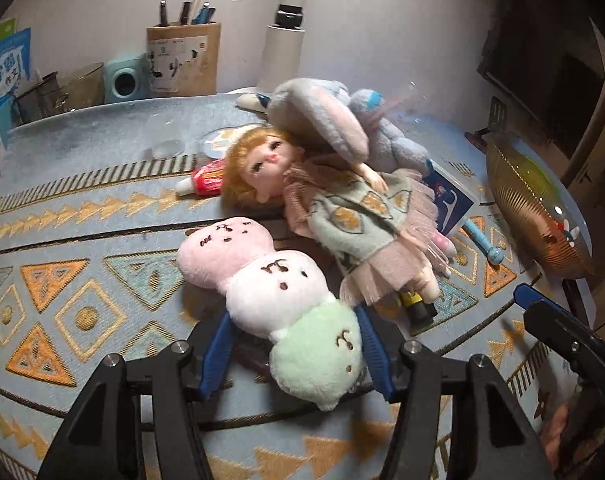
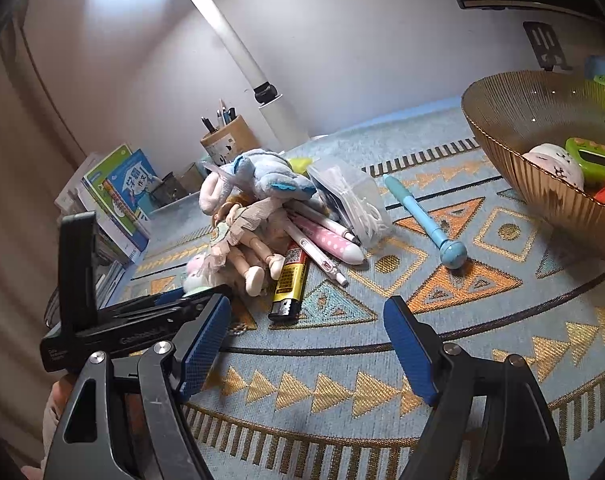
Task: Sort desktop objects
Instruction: 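Grasp the second pink-white-green stacked plush with the left gripper, then grasp the blonde doll with the right gripper while the left gripper holds the plush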
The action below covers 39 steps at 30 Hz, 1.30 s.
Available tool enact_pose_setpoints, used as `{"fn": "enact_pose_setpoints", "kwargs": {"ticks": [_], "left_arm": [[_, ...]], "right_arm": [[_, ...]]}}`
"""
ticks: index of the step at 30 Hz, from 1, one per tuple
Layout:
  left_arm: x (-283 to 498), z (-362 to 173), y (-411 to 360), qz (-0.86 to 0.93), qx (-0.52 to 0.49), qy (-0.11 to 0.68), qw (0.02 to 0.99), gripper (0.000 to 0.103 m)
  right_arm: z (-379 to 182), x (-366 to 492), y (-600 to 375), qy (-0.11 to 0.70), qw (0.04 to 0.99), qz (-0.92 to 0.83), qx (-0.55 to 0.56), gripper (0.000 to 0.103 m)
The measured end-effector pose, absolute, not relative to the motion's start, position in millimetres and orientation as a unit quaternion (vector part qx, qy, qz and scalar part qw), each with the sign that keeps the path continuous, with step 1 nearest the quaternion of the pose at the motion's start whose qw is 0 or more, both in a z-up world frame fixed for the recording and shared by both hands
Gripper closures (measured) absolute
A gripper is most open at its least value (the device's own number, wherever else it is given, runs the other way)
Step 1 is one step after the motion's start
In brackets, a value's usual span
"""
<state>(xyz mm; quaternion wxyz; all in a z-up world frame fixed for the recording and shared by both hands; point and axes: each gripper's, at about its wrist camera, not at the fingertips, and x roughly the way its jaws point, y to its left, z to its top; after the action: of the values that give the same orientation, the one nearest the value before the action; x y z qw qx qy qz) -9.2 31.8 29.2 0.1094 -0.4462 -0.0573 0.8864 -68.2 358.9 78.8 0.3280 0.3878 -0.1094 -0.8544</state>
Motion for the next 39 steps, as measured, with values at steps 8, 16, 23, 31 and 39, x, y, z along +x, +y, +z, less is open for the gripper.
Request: {"fn": "enact_pose_setpoints", "kwargs": {"ticks": [8,16,23,31,39], "left_arm": [[-9.4,29.7,-33.6,0.891,-0.429,-0.127,0.079,0.049],[-12.8,18.7,-47.1,0.893,-0.415,-0.155,0.083,0.048],[-9.6,20.8,-49.0,0.897,-0.401,-0.163,0.091,0.048],[-10.3,20.7,-52.6,0.896,-0.397,-0.174,0.095,0.047],[-10.0,19.3,-52.0,0.896,-0.398,-0.173,0.09,0.047]], "right_arm": [[115.9,-72.8,311.3,0.002,0.325,-0.862,0.389,0.024],[104.9,-90.2,242.0,0.101,0.34,-0.851,0.388,0.024],[97.3,-85.6,200.1,0.16,0.347,-0.846,0.371,0.046],[81.3,-92.0,176.8,0.185,0.344,-0.832,0.393,0.063],[70.5,-92.2,171.9,0.195,0.337,-0.832,0.394,0.061]]}}
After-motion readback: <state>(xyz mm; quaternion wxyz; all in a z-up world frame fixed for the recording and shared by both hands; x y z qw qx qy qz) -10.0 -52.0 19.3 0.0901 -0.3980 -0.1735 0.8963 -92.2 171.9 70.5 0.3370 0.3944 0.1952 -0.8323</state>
